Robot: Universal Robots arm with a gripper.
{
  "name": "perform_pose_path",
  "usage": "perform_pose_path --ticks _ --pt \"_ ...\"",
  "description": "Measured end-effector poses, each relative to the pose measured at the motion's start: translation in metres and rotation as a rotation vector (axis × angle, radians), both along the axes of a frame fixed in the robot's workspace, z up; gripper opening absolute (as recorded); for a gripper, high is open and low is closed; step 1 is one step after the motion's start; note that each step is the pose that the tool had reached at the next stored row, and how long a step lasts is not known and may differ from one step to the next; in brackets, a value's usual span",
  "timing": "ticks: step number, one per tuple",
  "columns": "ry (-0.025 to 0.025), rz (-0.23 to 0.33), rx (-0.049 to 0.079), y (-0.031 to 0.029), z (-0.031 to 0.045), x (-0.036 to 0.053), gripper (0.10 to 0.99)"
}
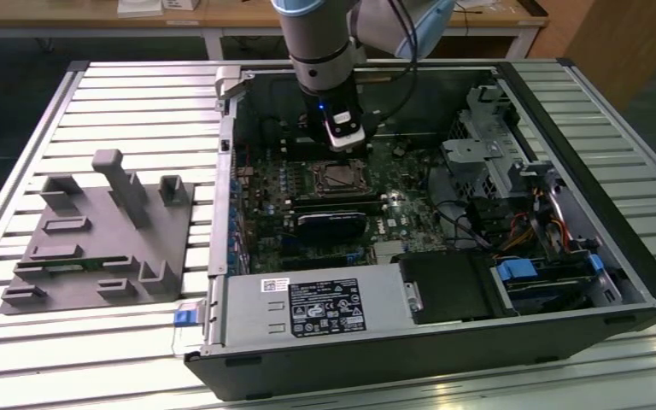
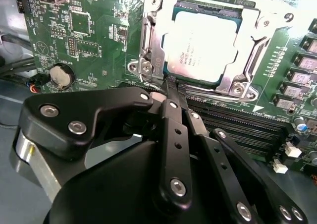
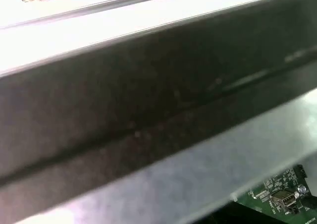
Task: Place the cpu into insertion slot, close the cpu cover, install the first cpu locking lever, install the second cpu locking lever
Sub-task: 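Install the first cpu locking lever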
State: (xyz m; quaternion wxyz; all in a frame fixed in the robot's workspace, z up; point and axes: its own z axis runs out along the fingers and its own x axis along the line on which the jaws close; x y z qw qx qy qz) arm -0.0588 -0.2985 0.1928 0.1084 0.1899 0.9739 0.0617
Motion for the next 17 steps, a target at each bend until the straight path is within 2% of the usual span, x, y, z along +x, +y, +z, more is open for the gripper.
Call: perform_pose_path --ticks 3,15,17 --pt "-0.0008 0.000 0.001 0.0002 0.0028 0.0001 0.106" --pt "-0.0002 -0.001 0.000 0.0001 0.0289 0.0000 0.106" --pt "-0.0003 -0.001 0.000 0.0001 0.0306 0.0001 0.106"
